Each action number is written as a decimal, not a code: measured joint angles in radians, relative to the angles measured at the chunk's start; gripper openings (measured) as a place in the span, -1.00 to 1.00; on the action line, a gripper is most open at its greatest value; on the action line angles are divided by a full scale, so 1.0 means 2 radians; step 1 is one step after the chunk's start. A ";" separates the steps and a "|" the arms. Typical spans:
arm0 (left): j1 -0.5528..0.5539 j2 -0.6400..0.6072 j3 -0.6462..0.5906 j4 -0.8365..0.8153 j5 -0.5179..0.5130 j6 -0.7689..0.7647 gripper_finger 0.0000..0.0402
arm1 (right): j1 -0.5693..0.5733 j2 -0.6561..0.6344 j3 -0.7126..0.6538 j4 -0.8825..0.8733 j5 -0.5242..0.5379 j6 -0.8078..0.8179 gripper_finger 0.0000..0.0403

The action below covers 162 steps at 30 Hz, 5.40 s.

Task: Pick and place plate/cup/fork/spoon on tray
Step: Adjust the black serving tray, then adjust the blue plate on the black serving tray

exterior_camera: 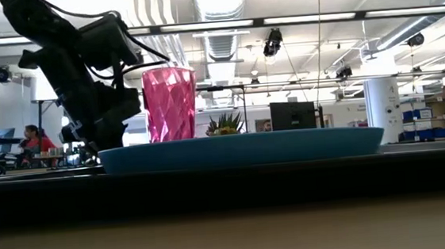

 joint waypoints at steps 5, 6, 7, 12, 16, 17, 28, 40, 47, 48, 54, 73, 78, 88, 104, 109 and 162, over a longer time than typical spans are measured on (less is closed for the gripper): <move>0.014 0.000 -0.001 0.001 0.000 0.009 -1.00 | 0.000 0.000 0.000 0.000 0.000 0.003 -0.96; 0.016 0.000 -0.001 0.001 -0.001 0.015 -1.00 | 0.000 0.000 0.000 0.000 0.000 0.003 -0.96; 0.018 0.000 -0.001 0.001 -0.001 0.019 -1.00 | 0.000 0.000 0.000 0.000 0.000 0.003 -0.96; 0.033 -0.001 0.000 -0.002 -0.008 0.040 -1.00 | 0.000 0.000 0.000 -0.002 0.000 0.006 -0.96; 0.037 -0.016 0.004 -0.003 -0.013 0.046 -1.00 | 0.000 0.000 0.000 -0.028 0.000 0.026 -0.96; 0.037 -0.024 0.006 -0.002 -0.013 0.050 -1.00 | 0.000 0.000 0.000 -0.042 0.000 0.037 -0.96; 0.037 -0.178 0.063 -0.129 -0.064 0.069 -1.00 | -0.009 0.028 -0.096 -0.152 0.000 0.219 -0.96; 0.036 -0.287 0.070 -0.170 -0.090 0.080 -1.00 | -0.047 0.141 -0.259 0.096 -0.144 0.298 -0.96; 0.036 -0.292 0.068 -0.170 -0.090 0.085 -1.00 | -0.047 0.217 -0.252 0.103 -0.217 0.326 -0.96; 0.036 -0.291 0.067 -0.170 -0.090 0.085 -1.00 | -0.047 0.227 -0.247 0.103 -0.226 0.327 -0.96; 0.036 -0.277 0.062 -0.172 -0.090 0.084 -1.00 | -0.044 0.270 -0.220 0.103 -0.253 0.326 -0.96; 0.036 -0.275 0.062 -0.169 -0.090 0.080 -1.00 | -0.063 0.276 -0.213 0.003 -0.244 0.290 -0.96; 0.036 -0.275 0.062 -0.169 -0.090 0.080 -1.00 | -0.075 0.273 -0.213 0.001 -0.243 0.273 -0.96; 0.036 -0.276 0.063 -0.169 -0.090 0.080 -1.00 | -0.088 0.260 -0.214 -0.013 -0.242 0.264 -0.96; 0.036 -0.322 0.087 -0.168 -0.090 0.121 -1.00 | -0.088 0.039 -0.214 -0.018 -0.160 0.205 -0.96; 0.036 -0.354 0.085 -0.169 -0.090 0.120 -1.00 | -0.086 -0.037 -0.217 -0.020 -0.155 0.204 -0.96; 0.036 -0.357 0.069 -0.155 -0.088 0.120 -1.00 | -0.081 0.169 -0.351 0.088 -0.185 0.329 -0.96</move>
